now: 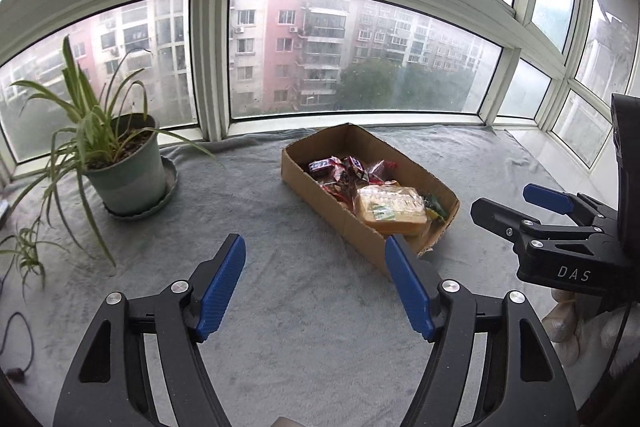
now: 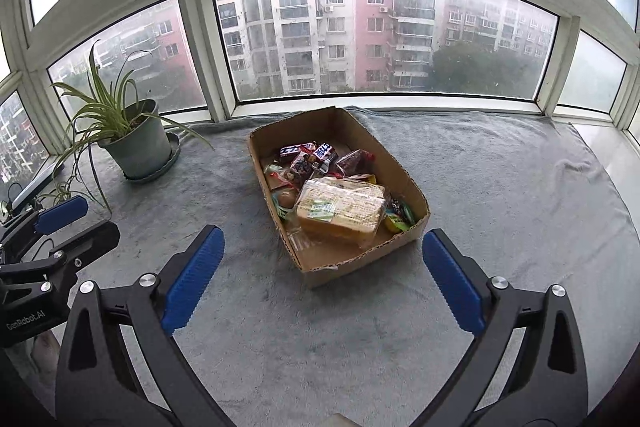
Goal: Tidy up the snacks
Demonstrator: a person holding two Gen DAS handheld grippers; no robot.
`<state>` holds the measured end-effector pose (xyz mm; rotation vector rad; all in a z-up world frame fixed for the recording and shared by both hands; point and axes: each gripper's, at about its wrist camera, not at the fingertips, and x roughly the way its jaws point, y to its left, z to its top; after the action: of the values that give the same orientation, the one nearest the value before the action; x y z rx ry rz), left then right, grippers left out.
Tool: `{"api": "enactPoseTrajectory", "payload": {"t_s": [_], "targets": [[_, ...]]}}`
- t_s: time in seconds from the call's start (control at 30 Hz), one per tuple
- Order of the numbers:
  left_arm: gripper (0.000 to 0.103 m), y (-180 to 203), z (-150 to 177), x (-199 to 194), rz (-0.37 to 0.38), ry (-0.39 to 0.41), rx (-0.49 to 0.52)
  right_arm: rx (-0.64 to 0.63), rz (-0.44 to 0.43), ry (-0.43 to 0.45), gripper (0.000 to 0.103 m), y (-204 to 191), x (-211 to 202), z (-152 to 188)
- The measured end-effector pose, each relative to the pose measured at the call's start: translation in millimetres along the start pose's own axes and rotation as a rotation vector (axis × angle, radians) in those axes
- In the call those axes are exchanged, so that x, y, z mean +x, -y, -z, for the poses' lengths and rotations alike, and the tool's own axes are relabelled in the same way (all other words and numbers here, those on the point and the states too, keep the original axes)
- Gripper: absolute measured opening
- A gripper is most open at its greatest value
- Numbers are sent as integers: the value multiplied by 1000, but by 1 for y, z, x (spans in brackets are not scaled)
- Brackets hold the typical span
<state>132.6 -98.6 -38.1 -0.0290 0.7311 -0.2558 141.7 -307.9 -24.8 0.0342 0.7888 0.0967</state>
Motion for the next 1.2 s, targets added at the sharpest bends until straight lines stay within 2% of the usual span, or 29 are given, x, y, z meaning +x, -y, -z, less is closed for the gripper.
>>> {"api": "enactPoseTrajectory", "payload": {"t_s": [0.17, 0.23, 0.53, 1.2], "targets": [[73, -2, 11, -21, -36, 18, -2, -25, 17, 10, 101, -10, -10, 7], [81, -4, 14, -26, -38, 21, -14, -26, 23, 14, 101, -12, -13, 10], [81, -10, 21, -35, -59, 23, -43, -16, 36, 23, 101, -11, -21, 13], [81, -8, 22, -41, -55, 30, -48, -17, 28, 22, 101, -11, -22, 13]]}}
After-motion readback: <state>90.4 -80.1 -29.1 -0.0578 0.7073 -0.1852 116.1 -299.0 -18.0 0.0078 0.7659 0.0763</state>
